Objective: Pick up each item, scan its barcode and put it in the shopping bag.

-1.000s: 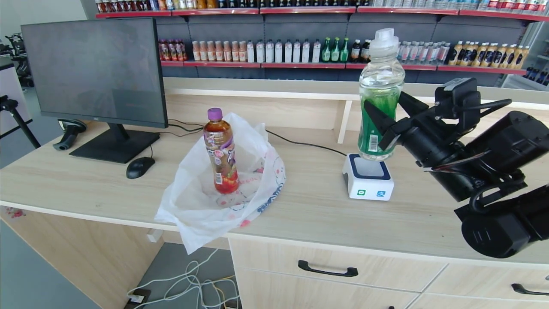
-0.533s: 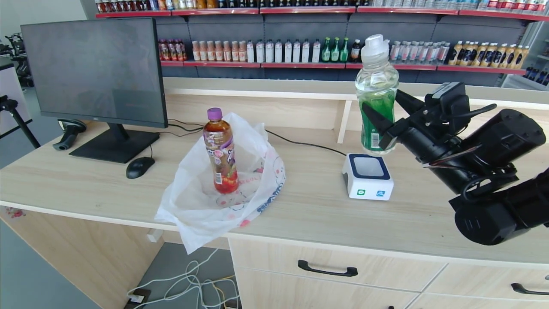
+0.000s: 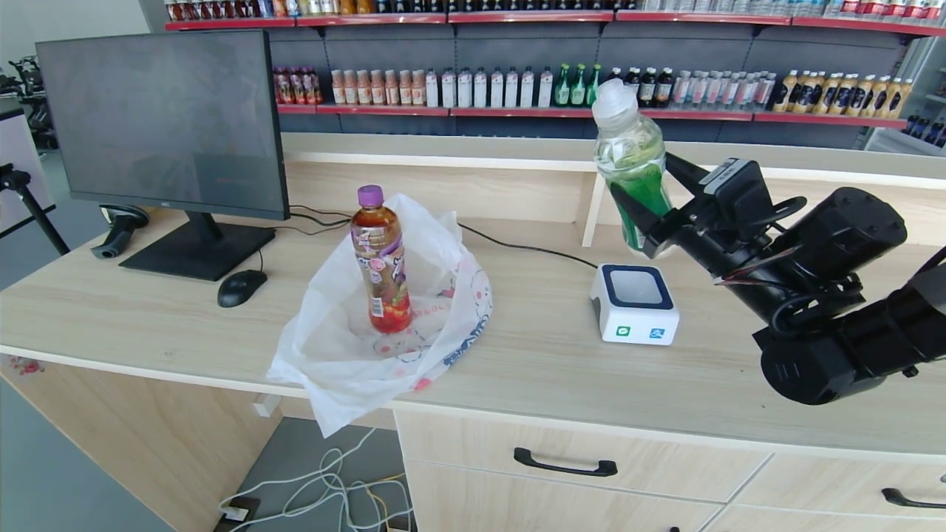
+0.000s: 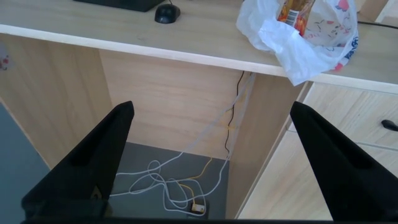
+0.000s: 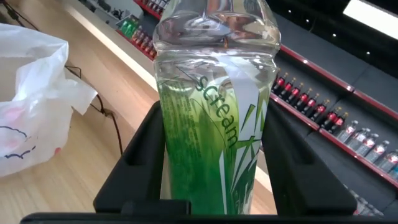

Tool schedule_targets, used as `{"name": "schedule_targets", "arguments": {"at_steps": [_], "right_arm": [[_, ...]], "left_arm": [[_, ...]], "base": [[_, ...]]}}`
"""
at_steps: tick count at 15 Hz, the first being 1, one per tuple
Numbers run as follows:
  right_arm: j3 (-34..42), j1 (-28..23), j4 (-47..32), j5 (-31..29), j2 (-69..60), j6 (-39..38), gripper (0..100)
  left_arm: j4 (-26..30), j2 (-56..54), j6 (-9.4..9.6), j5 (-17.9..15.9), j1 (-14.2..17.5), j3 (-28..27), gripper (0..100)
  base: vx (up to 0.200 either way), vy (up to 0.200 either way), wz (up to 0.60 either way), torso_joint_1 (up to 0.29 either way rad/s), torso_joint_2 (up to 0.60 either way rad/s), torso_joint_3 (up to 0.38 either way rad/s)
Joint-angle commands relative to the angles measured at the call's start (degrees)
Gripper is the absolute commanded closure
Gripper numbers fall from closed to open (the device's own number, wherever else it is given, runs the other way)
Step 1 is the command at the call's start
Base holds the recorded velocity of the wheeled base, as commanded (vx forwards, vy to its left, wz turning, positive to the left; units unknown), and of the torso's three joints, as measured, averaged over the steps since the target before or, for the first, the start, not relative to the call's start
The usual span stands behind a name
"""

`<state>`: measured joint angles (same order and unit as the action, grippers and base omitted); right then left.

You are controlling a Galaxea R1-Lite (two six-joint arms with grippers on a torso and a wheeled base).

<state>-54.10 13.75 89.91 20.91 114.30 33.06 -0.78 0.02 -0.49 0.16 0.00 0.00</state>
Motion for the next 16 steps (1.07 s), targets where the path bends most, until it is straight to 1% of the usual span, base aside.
{"name": "schedule_targets", "arguments": {"at_steps": [1,3,5,7,11,16], "right_arm": [[0.22,0.05,0.09,0.1,0.22,0.69,100],[0.58,-0.04,0.09,2.38,0.49,2.62,100],[3.04,-0.13,0.09,3.0,0.84,4.38,100],[2.86,-0.13,0.09,3.09,1.37,4.82,100],[1.02,-0.66,0.09,8.27,4.27,6.58,100],[0.31,-2.24,0.09,8.54,4.53,6.75,100]], "left_arm": [[-0.01,-0.02,-0.04,0.02,0.09,0.0,0],[-0.01,-0.02,-0.04,0.02,0.0,0.0,0],[-0.01,-0.02,-0.04,0.02,0.0,0.0,0],[-0.01,-0.02,-0.04,0.02,0.09,0.0,0],[-0.1,0.06,0.22,0.02,0.09,0.0,0],[-0.1,0.06,0.31,0.02,0.09,0.0,0]], "base": [[0.0,0.0,0.0,0.0,0.0,0.0],[0.0,0.0,0.0,0.0,0.0,0.0],[0.0,0.0,0.0,0.0,0.0,0.0],[0.0,0.0,0.0,0.0,0.0,0.0],[0.0,0.0,0.0,0.0,0.0,0.0],[0.0,0.0,0.0,0.0,0.0,0.0]]}}
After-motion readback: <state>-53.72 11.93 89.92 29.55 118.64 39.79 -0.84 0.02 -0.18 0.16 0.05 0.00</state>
